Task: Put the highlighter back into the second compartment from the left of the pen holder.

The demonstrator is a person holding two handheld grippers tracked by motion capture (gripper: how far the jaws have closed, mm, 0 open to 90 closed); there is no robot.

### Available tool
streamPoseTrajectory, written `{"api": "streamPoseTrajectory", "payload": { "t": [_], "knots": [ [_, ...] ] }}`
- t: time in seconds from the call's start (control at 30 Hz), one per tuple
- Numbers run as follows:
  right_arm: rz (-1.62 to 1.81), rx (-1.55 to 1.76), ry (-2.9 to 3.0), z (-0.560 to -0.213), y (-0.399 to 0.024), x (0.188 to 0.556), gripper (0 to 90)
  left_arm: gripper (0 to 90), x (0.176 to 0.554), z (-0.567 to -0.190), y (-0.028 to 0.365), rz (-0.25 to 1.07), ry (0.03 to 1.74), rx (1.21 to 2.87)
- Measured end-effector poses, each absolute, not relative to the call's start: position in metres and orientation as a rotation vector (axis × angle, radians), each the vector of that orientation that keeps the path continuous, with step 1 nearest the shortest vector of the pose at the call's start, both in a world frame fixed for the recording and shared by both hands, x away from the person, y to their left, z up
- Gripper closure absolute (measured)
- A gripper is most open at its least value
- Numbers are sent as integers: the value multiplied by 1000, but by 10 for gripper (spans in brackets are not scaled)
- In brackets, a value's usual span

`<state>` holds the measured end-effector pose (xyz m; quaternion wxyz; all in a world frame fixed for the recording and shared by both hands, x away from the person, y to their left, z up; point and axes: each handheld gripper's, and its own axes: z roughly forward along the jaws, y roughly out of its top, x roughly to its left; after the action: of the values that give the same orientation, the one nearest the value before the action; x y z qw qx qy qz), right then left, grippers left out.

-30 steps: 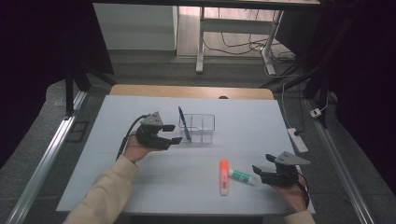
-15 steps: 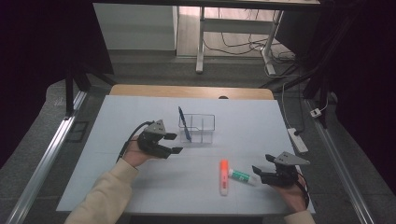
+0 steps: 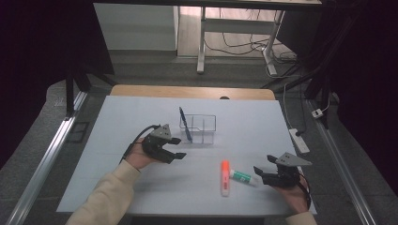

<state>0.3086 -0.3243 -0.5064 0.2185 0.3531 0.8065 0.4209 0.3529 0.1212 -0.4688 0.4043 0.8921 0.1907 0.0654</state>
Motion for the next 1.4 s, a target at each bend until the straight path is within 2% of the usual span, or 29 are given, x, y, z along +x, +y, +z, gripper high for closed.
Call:
{"api": "streamPoseTrajectory", "payload": {
  "t": [0.93,1.4],
  "knots": [
    [1169,968,2233,-505,-323,308,249,365,343,-475,91,136,373,2338],
    [1187,940,2264,-497,-314,303,264,364,322,-484,105,140,413,2349]
  ]
}}
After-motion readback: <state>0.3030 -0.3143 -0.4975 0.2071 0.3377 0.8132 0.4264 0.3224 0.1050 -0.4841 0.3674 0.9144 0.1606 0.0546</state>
